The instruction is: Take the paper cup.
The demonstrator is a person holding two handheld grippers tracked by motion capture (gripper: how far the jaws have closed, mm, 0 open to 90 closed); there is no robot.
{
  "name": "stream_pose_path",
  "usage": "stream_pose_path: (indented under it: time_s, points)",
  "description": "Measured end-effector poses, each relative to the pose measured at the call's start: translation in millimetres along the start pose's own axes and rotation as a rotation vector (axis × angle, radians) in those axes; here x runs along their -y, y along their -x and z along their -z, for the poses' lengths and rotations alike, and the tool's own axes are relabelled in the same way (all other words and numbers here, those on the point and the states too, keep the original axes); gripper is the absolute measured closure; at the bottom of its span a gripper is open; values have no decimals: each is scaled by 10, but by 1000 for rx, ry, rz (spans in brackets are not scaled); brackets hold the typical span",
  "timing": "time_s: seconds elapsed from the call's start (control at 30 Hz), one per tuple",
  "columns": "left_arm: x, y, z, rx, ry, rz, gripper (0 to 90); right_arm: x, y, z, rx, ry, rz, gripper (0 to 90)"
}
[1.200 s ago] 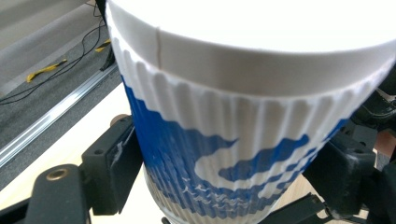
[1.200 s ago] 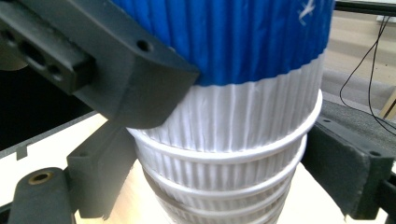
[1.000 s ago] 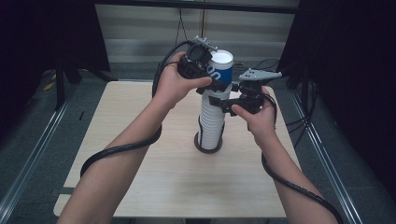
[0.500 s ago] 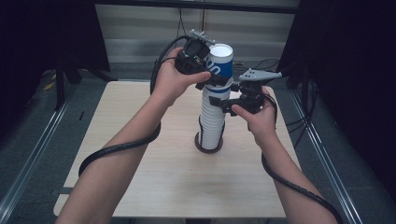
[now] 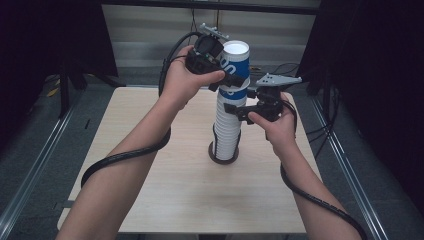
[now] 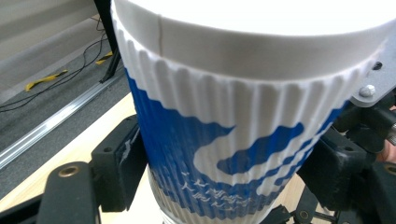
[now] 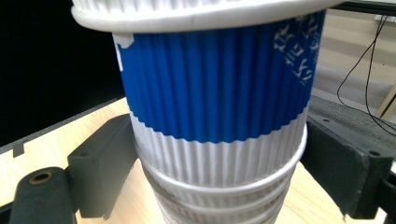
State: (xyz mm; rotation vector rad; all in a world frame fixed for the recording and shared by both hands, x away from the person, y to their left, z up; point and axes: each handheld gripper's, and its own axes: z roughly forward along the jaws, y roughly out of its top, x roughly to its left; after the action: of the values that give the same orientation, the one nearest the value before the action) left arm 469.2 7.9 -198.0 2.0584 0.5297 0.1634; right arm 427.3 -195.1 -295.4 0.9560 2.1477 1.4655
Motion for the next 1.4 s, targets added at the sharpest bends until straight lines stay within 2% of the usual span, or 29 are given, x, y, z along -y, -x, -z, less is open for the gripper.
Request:
stream_pose_path:
  time_s: [0.17, 0.27, 0.33, 0.77, 0.87, 1.0, 1.1, 1.27, 1.4]
  points:
    - [-16, -3, 33, 2, 13, 10, 239, -2, -4, -4, 2, -4, -2, 124]
    - [-48, 9, 63, 1, 13, -4, 239, -1, -2, -1, -2, -4, -4, 124]
    - [-70, 10, 86, 6, 26, 7, 239, -2, -1, -1, -2, -4, -4, 124]
    - [-176, 14, 198, -4, 43, -2, 239, 2, -1, -11, -4, -5, -3, 125]
    - [-192, 4, 218, 2, 52, 11, 239, 8, -2, -11, -2, -6, -2, 125]
    - [-225, 5, 254, -14, 51, 1, 239, 7, -7, -16, 3, -13, 8, 127]
    - [-246, 8, 285, -10, 54, 0, 239, 5, -6, -20, 5, -14, 10, 127]
    - [-249, 2, 306, -18, 49, 4, 238, 0, -6, -26, 5, -16, 9, 127]
    - [-229, -14, 312, -9, 60, 11, 238, -1, -6, -27, 5, -17, 10, 127]
